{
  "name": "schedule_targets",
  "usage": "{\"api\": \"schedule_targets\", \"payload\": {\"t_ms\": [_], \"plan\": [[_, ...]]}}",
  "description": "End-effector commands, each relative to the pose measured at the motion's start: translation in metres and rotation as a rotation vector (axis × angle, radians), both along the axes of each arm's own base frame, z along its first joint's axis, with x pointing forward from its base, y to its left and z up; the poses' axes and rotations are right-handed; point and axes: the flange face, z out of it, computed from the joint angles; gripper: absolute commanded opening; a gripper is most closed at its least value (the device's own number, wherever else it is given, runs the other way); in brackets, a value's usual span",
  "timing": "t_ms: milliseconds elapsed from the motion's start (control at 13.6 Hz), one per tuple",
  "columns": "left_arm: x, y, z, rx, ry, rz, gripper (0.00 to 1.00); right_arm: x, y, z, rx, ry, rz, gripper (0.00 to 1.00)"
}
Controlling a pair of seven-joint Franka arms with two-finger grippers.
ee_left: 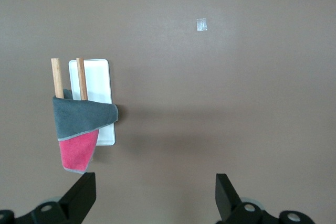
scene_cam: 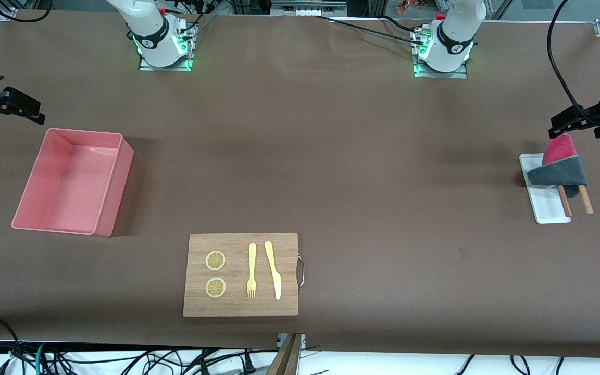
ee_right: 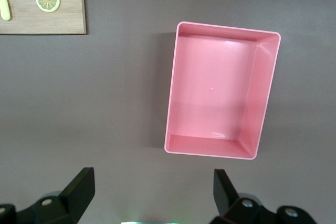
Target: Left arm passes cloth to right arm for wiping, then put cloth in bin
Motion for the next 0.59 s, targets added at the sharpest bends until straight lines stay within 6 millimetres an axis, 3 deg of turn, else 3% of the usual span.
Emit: {"api": "schedule_targets", "payload": {"t_ms": [0,516], "plan": [[0.007,-0.007,0.001,-0.028,-0.007,-0.007,1.0,0.001,0.0,0.004,0.015,-0.005,-0.01,1.0],[0.008,-0.002,0.01,-0.027,-0.026,0.011,1.0,0.001,0.0,0.004,0.015,-0.003,-0.01,1.0]]}}
